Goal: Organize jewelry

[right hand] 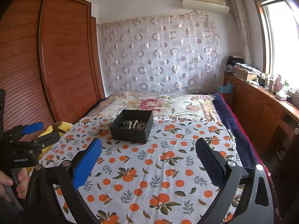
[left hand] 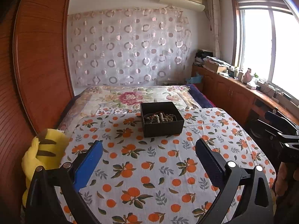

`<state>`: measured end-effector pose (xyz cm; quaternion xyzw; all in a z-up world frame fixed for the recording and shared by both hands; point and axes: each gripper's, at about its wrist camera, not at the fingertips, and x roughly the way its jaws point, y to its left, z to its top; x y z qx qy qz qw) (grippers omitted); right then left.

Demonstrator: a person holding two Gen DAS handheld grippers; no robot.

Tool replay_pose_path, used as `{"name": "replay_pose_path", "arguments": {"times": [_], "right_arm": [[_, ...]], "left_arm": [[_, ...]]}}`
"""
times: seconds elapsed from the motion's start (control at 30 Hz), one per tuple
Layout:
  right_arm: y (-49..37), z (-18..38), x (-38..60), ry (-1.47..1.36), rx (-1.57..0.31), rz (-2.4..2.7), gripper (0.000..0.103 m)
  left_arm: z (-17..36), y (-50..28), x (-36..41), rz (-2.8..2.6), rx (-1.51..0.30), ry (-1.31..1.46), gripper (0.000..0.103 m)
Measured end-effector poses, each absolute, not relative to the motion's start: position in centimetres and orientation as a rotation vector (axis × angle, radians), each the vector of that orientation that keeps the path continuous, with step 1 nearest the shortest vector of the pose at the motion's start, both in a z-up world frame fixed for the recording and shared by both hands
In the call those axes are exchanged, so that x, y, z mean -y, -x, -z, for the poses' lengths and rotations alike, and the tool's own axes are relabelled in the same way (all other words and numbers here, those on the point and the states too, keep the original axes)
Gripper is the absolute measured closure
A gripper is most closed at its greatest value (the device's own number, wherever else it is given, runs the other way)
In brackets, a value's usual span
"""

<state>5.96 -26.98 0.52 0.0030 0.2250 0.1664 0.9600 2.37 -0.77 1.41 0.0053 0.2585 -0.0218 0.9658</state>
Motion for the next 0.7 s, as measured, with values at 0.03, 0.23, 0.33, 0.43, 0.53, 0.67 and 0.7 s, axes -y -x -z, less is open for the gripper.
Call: {"name": "replay_pose_path", "arguments": {"times": [0.03, 0.23, 0.33, 0.43, 0.53, 0.67, 0.7], "right_arm": [[-5.99, -0.54, 26.93, -0.008, -0.458, -0.339, 0.002], [-5.85, -0.49, 26.79, -0.006, -0.454, -0.336, 0.002], [-5.82, -0.42, 26.55, -0.004, -0.457, -0.339, 0.002], [-5.72, -0.35, 26.27, -0.004, -0.458, -0.340, 0.002], [-5.72, -0.34, 26.29, -0.006, -0.458, -0.338, 0.002], [-5.74, -0.32, 26.16, -0.007, -0.458, -0.338, 0.002], [-5.73, -0.31, 26.14, -0.007, -0.458, -0.337, 0.002]], "left_arm": [[-1.42, -2.34, 0.82, 0.044, -0.522, -0.013, 0.007], [-1.43, -2.37, 0.91, 0.043, -0.522, -0.010, 0.007], [-1.55, -2.38, 0.84, 0.043, -0.521, -0.009, 0.007], [-1.54, -2.36, 0.85, 0.043, -0.520, -0.008, 0.007], [-1.53, -2.36, 0.84, 0.043, -0.520, -0.008, 0.007], [-1.47, -2.34, 0.91, 0.043, -0.520, -0.008, 0.007], [-1.47, -2.34, 0.92, 0.041, -0.519, -0.009, 0.007]]}}
